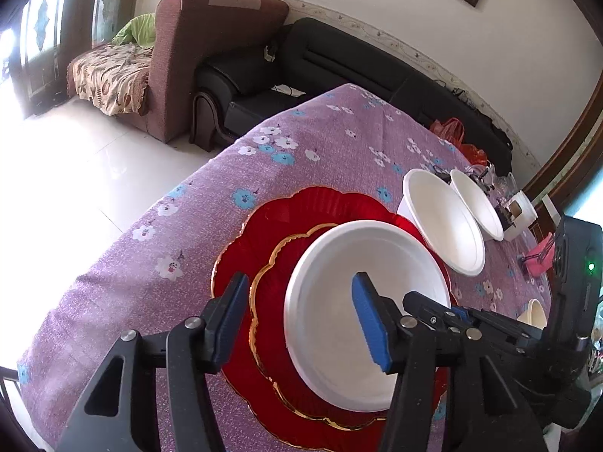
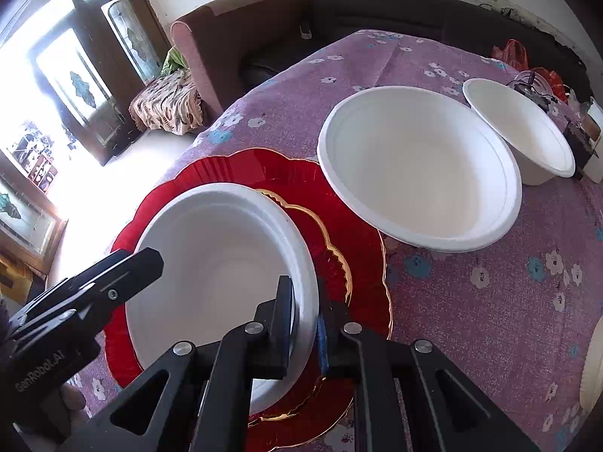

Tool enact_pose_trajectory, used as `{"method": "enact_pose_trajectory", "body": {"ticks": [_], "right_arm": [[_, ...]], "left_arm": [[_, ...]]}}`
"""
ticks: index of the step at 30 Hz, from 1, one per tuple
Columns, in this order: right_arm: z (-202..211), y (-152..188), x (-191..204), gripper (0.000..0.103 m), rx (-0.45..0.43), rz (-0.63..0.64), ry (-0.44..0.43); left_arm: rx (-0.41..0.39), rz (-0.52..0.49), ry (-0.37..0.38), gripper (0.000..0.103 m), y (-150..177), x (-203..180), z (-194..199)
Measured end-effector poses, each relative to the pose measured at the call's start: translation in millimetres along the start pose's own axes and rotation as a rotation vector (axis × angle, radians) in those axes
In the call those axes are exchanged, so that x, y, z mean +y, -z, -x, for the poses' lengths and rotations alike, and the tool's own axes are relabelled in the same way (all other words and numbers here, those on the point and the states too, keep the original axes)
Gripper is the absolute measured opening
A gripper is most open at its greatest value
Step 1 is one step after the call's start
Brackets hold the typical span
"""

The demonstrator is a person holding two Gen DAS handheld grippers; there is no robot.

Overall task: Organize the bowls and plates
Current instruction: 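Carry the white bowl onto the stacked red plates and lower it, then open the right tool and move toward the next white bowl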

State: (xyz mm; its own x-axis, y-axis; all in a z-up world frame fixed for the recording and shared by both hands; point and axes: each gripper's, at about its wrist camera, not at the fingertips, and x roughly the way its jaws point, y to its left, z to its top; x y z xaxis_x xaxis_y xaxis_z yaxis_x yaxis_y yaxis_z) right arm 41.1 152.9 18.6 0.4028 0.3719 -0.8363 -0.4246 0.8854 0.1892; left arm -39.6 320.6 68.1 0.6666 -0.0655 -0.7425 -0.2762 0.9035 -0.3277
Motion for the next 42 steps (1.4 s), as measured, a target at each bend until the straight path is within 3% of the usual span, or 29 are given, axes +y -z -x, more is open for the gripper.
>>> {"method": "enact_pose_trajectory", "body": {"ticks": [5, 13, 16, 20, 24, 31, 42], "right_arm": [[12, 3, 5, 0.016, -0.062, 0.027, 0.022], [56, 18, -8, 0.034, -0.183, -0.046, -0.022], [79, 35, -13, 0.039, -0.234, -0.047, -0.010], [110, 70, -20, 0.053, -0.314, -0.039, 0.035], [134, 113, -31, 0.060, -0.382, -0.050, 0.097], [148, 168, -60, 0.061, -0.360, -0.150, 0.079], [171, 196, -114, 0.062, -0.373, -0.286, 0.105]], "left_arm": [[-0.053, 0.051, 0.028, 0.062, 4, 6, 20], [-0.112, 0.044, 0.040, 0.070, 21, -5, 48], [-0.118, 0.022, 0.039, 0.071, 28, -11, 54], [-0.168, -0.064, -0.003, 0.082, 42, -31, 66], [-0.207, -0.152, 0.030, 0.085, 54, -59, 75], [-0.161, -0.233, 0.091, 0.085, 69, -99, 69], [-0.131, -0.273, 0.117, 0.085, 78, -123, 69]]}}
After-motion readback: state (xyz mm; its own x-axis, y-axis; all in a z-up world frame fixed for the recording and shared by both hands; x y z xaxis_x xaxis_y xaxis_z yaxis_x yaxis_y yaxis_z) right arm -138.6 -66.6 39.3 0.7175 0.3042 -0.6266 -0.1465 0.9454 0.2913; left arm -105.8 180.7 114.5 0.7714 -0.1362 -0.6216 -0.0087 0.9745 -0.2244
